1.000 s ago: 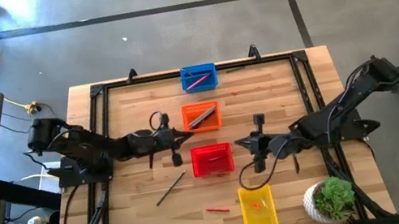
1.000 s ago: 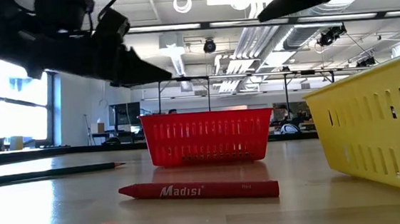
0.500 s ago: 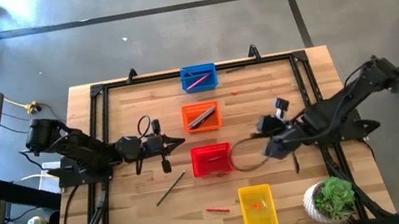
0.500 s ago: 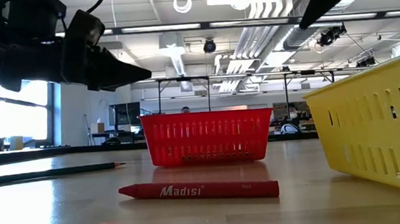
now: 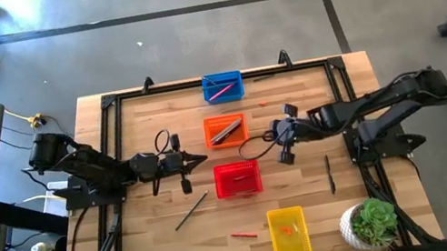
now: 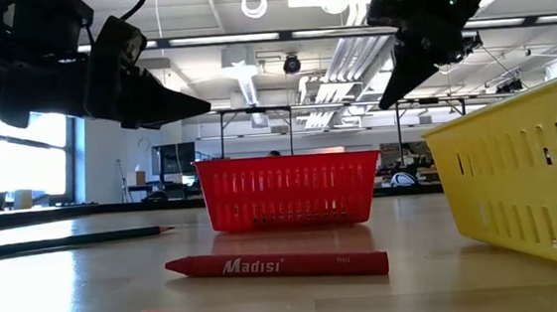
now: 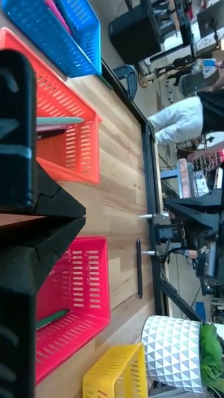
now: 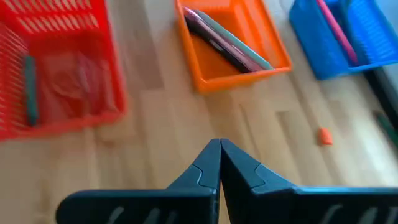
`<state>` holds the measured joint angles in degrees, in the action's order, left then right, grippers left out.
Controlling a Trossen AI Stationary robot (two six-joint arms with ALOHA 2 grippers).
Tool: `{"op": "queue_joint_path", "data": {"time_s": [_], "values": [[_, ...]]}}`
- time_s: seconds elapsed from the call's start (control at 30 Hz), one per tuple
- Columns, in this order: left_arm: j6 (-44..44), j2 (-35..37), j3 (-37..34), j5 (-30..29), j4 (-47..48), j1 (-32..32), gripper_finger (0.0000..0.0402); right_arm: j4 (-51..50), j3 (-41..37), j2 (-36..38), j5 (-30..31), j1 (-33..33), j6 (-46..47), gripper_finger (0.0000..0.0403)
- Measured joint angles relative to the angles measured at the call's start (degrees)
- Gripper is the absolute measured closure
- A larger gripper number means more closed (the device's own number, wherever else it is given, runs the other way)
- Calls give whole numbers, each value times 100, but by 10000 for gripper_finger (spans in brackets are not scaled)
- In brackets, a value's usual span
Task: Sort crayons/erasers/pens/pencils in bins
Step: Put the orange eraser into the yellow bin
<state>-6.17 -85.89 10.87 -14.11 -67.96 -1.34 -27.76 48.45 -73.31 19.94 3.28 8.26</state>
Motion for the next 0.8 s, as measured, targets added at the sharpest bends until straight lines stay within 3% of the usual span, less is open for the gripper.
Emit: {"op": "queue_joint_path", "data": {"time_s": [0.13, 0.43, 0.67, 0.8], "values": [[18, 0, 0, 0, 1, 0, 401, -132, -18, -9, 91, -533, -246, 403], [103, -4, 4, 4, 0, -2, 401, 424, 14, -580, -732, -2270, -635, 403], [227, -4, 4, 4, 12, 12, 401, 379, 898, -1699, -940, -3429, -155, 403], [264, -4, 4, 3, 125, 105, 401, 243, 1302, -2132, -1292, -3642, -271, 403]]}}
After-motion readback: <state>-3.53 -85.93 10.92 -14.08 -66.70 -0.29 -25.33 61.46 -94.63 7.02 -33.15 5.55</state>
